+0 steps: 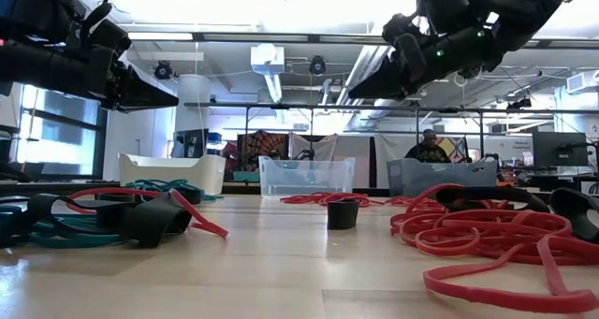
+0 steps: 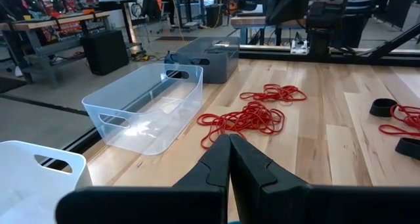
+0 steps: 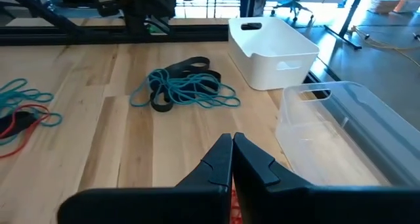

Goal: Sort rubber bands into baskets
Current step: Put the black rubber band into the black bin

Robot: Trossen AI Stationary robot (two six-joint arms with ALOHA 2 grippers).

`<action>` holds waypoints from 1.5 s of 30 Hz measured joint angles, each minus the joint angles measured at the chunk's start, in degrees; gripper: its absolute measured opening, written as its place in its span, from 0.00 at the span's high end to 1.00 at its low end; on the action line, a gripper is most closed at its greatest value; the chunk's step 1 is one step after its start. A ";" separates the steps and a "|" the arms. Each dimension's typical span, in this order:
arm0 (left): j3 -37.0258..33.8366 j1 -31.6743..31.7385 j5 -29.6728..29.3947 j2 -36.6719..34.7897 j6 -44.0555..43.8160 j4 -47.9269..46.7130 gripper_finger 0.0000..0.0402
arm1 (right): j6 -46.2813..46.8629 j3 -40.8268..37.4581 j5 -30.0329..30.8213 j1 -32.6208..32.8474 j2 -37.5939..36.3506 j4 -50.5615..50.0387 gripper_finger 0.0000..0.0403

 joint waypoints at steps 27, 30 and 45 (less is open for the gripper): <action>0.01 0.00 -1.24 0.00 -2.89 -0.44 1.00 | 0.24 0.04 -7.63 -0.02 7.69 8.62 1.00; 0.08 0.00 -3.34 0.00 -3.07 -2.11 1.00 | 0.24 0.04 -7.63 -0.02 7.69 7.94 1.00; 7.08 0.00 -12.67 11.05 -6.99 -12.59 0.98 | 0.26 0.04 -7.78 -0.02 7.70 7.97 1.00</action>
